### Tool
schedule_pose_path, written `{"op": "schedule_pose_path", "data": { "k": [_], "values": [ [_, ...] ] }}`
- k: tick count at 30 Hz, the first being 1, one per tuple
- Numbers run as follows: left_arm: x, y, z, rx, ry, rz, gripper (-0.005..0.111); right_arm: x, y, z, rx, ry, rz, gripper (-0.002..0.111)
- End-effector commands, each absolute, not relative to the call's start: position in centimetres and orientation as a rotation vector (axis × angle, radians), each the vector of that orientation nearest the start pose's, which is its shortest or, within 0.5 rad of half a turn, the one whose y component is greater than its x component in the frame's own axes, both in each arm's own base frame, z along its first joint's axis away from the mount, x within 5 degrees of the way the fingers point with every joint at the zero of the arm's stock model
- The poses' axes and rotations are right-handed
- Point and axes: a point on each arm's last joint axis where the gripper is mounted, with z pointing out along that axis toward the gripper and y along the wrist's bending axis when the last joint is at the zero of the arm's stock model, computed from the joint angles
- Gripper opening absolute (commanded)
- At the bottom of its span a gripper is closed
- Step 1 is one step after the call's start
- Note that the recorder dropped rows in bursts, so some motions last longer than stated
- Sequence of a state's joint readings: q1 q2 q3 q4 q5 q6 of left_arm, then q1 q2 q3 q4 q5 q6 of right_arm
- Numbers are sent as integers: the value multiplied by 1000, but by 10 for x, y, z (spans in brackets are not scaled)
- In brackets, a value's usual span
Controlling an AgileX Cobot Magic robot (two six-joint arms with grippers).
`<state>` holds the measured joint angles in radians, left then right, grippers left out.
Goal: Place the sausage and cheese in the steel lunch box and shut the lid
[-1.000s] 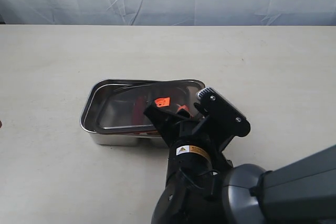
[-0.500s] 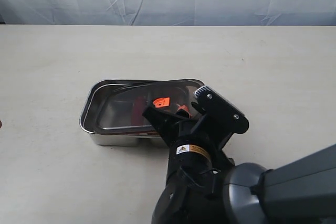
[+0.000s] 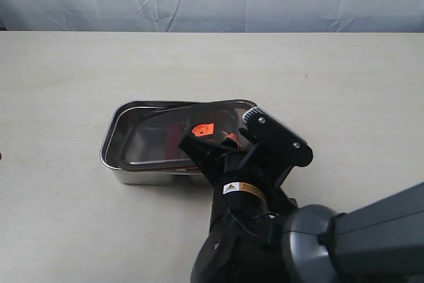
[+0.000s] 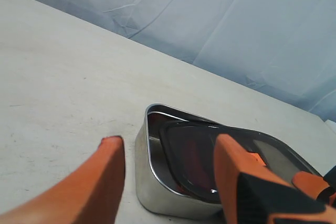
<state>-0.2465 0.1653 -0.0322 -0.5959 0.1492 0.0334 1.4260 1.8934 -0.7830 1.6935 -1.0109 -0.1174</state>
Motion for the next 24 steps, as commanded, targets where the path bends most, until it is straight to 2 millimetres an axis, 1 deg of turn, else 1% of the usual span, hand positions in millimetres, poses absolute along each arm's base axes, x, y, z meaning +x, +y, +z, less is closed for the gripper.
{"op": "schedule_pose_path", "data": {
  "k": [1, 6, 17, 20, 24],
  "values": [
    [65, -24, 203, -207, 1768, -650, 50, 111, 276, 112, 326, 2202, 249, 30],
    [65, -24, 203, -207, 1768, -650, 50, 110, 275, 111, 271, 2213, 225, 30],
    [65, -24, 203, -206, 1768, -648, 50, 109, 276, 111, 264, 2229, 236, 30],
    [65, -24, 203, -206, 1766, -648, 50, 109, 277, 115, 270, 2226, 249, 30],
    [65, -24, 203, -206, 1766, -648, 50, 112, 274, 124, 273, 2172, 232, 30]
  ]
}}
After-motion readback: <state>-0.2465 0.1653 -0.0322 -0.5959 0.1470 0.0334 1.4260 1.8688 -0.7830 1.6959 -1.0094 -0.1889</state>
